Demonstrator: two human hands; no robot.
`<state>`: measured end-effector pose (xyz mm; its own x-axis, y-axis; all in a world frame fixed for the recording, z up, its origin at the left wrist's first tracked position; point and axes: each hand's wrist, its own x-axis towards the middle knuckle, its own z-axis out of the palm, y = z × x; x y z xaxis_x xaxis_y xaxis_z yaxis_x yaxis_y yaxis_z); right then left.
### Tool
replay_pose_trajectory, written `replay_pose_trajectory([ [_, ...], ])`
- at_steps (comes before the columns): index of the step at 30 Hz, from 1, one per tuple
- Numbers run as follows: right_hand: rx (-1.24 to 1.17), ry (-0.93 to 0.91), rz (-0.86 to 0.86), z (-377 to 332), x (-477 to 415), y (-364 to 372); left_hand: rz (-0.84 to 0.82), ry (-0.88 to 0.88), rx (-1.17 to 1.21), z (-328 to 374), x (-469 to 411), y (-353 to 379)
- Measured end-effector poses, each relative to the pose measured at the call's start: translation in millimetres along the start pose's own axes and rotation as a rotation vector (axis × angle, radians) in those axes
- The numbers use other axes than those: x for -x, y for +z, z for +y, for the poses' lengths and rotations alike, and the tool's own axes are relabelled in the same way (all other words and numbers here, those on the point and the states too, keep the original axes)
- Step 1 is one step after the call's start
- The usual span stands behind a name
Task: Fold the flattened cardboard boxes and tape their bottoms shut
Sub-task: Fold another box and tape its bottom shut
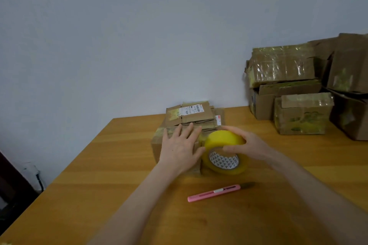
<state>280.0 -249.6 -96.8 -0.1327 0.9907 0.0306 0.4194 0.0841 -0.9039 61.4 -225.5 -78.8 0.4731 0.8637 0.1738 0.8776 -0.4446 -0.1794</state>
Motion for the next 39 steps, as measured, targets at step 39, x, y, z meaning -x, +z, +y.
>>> replay_pose_trajectory([
  [39,0.114,-0.032,0.142,-1,-20,8,0.039,-0.005,-0.080,-47,-11,20],
])
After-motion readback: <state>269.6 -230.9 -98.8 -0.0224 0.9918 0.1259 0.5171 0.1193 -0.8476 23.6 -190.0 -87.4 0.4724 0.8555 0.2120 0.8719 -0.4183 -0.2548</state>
